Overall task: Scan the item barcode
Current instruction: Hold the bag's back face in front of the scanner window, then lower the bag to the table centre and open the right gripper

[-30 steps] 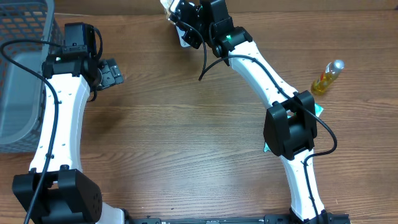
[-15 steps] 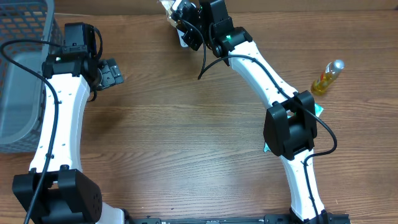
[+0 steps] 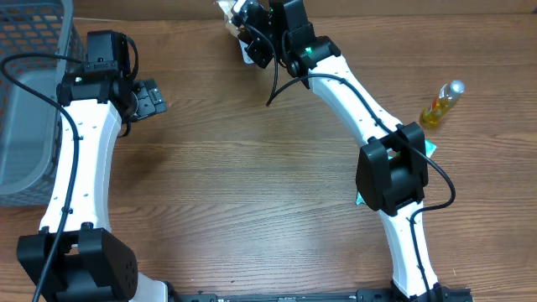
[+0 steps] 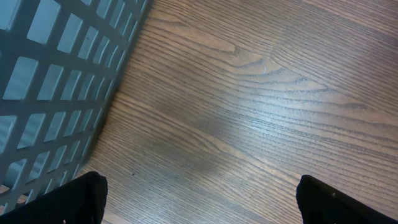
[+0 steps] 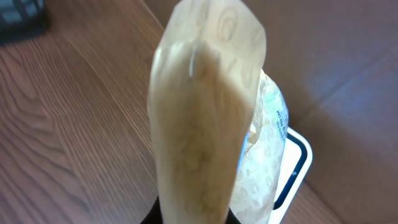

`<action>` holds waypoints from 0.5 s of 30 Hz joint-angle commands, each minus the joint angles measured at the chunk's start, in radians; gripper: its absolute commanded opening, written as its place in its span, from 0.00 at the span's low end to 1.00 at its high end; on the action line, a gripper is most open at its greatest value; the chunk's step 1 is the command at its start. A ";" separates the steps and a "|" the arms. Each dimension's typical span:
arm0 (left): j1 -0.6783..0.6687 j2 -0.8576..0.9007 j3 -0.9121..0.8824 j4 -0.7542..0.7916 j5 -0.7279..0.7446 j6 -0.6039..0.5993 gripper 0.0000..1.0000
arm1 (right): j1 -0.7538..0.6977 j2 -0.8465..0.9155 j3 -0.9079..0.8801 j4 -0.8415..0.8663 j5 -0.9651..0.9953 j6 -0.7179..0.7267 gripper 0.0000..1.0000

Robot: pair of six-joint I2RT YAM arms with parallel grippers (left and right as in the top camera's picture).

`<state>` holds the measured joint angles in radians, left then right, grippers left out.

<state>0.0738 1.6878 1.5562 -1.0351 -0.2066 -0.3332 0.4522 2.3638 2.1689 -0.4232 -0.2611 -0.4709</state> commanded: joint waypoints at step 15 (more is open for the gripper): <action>-0.003 0.008 0.003 0.000 -0.010 0.004 1.00 | -0.010 -0.315 -0.021 -0.848 -0.153 0.396 0.04</action>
<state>0.0738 1.6878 1.5562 -1.0351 -0.2070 -0.3332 0.4469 2.0079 2.1841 -1.1889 -0.3241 -0.1036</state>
